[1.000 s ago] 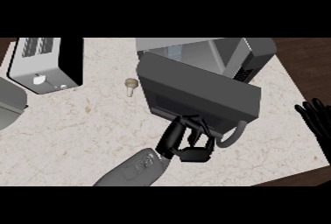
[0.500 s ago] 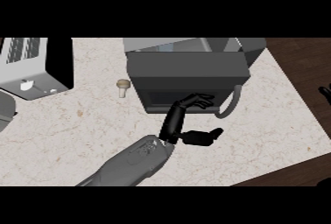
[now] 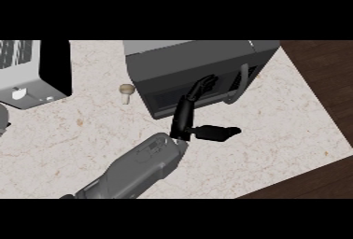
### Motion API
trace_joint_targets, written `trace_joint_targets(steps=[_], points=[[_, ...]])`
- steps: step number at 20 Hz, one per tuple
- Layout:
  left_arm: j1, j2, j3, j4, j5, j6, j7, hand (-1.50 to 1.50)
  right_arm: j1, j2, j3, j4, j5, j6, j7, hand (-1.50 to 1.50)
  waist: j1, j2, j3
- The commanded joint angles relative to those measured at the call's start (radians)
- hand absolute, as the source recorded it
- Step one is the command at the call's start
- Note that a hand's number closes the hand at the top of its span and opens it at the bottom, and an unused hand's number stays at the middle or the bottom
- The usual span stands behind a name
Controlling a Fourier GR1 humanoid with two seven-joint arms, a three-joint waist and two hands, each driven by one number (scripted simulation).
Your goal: Pick up the milk, place it into the microwave and close the microwave
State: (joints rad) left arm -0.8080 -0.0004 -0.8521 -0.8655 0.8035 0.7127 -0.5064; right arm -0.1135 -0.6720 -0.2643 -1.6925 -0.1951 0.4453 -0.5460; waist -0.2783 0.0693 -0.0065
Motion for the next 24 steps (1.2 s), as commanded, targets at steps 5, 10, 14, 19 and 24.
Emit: trace_joint_targets(steps=[5,10,14,19,24], points=[[-0.060,0.000,0.035,0.046,0.085,0.028,-0.044,-1.50,-0.065,-0.017,0.001,0.013,0.049,-0.033,-0.003,1.50,-0.001,0.025,0.002],[-0.086,0.000,0.026,0.058,0.120,0.039,-0.062,-1.50,-0.094,-0.032,-0.002,0.042,0.055,-0.029,-0.002,1.50,-0.001,0.024,0.005],[-0.080,0.000,0.023,0.069,0.145,0.044,-0.093,-1.50,-0.123,-0.033,-0.003,0.047,0.054,-0.036,0.001,1.50,-0.004,0.028,0.004],[-0.073,0.000,-0.001,0.061,0.156,0.033,-0.121,-1.50,-0.115,0.114,0.053,0.115,-0.125,0.022,0.016,1.50,0.015,0.043,0.015],[-0.096,0.000,-0.006,0.078,0.185,0.030,-0.134,-1.50,-0.136,0.098,0.063,0.178,-0.184,0.084,0.056,-1.50,0.004,0.045,0.008]])
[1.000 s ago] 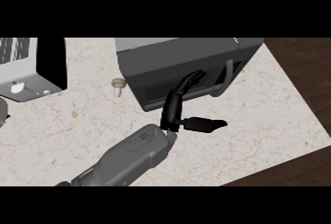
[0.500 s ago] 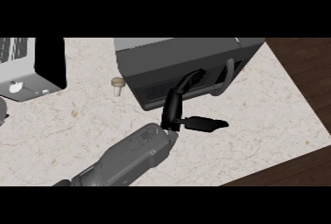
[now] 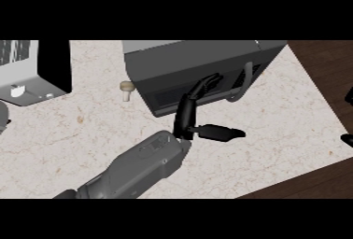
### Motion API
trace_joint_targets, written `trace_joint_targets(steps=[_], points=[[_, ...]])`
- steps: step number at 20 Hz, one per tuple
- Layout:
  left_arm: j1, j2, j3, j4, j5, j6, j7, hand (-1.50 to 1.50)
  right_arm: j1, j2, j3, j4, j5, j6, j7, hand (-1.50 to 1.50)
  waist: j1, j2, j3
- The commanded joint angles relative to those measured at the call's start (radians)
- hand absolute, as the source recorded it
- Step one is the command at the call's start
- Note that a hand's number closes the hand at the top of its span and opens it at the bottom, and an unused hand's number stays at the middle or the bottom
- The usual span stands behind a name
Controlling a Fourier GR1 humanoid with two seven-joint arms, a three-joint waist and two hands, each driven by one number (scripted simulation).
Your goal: Pick up the milk, place it into the microwave and close the microwave
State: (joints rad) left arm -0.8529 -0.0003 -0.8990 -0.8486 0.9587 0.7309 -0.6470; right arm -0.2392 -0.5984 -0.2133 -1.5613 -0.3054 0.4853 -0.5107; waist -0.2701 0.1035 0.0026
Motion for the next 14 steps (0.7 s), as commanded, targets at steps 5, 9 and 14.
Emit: trace_joint_targets(steps=[5,9,14], points=[[-0.058,0.000,0.044,0.077,0.059,0.009,-0.009,-1.50,-0.036,0.014,0.009,0.087,-0.124,0.076,0.052,-1.50,-0.014,0.005,-0.003],[-0.050,0.000,0.031,0.089,0.067,0.009,-0.038,-1.50,-0.057,-0.003,-0.002,0.128,-0.158,0.107,0.061,-1.50,-0.022,0.010,-0.002],[-0.065,0.000,0.032,0.093,0.089,-0.001,-0.056,-1.50,-0.091,-0.022,-0.007,0.174,-0.196,0.145,0.076,-1.50,-0.018,0.011,-0.002]])
